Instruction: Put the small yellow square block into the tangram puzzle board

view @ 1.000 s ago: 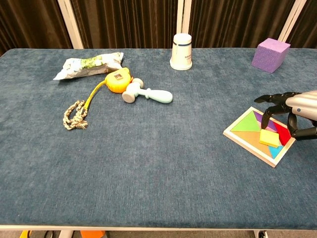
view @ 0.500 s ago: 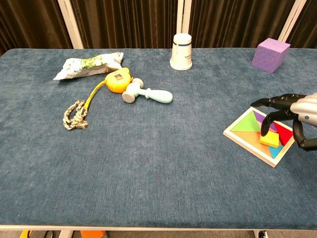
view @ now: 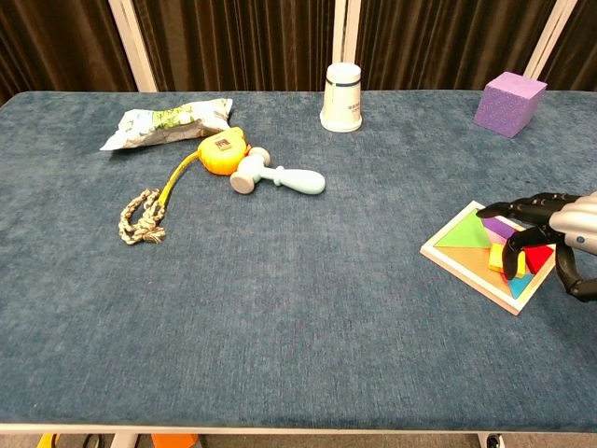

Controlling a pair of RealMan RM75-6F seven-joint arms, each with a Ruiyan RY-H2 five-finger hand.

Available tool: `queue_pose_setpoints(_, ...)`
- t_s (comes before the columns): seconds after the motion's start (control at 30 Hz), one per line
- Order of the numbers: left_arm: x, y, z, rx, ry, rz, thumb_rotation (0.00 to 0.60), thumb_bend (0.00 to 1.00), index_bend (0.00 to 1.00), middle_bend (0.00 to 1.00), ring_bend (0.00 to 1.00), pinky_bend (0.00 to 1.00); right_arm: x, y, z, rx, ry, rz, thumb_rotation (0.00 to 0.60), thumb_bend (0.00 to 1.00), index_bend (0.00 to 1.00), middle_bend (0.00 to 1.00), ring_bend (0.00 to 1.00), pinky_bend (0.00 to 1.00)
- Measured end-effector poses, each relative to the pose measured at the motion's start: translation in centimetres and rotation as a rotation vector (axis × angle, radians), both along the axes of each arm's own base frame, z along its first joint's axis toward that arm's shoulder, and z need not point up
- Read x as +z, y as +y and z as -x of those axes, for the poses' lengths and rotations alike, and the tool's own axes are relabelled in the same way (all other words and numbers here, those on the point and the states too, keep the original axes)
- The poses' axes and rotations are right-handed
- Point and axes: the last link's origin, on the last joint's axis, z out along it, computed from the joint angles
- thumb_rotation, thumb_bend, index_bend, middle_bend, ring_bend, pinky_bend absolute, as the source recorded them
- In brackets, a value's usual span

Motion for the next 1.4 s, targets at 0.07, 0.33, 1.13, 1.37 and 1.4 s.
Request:
queue_pose_setpoints(0.07,0.0,0.0,0.1,0.001,0.001,0.002,0.600,0.00,0.10,0.04,0.00,0.05,-0.1,-0.1,0.1,-0.002,0.003,0.002,0.362,1.00,0.39,0.00,0.00,0.00)
queue_pose_setpoints(0.33,-0.1,0.0,0.2,0.006,-0.001,0.005,0.600,0.00,0.10,0.04,0.00,0.05,0.1,-0.5,0.3,-0.002,0.010,0.014,0.362,1.00,0.39,0.00,0.00,0.00)
queue_pose_setpoints(1.13,0.2,0.0,0.1,0.002,0.001,-0.007,0.600,0.00,0.10,0.04,0.00,0.05,1.5,-1.3,0.0,0.002,-0.044,0.062,0.380,1.00,0.29,0.00,0.00,0.00)
queue_pose_setpoints(1.37,0.2,0.0,0.3,0.008,0.002,-0.007,0.600,0.00,0.10,0.04,0.00,0.05,0.0,-1.8,-0.3,-0.009,-0.015,0.025,0.382,1.00,0.26,0.00,0.00,0.00)
queue_pose_setpoints(1.4,0.2,0.0,0.3,0.009,0.002,-0.008,0.600,0.00,0.10,0.04,0.00,0.05,-0.3,-1.9,-0.4,-0.012,-0.012,0.019,0.381,1.00,0.26,0.00,0.00,0.00)
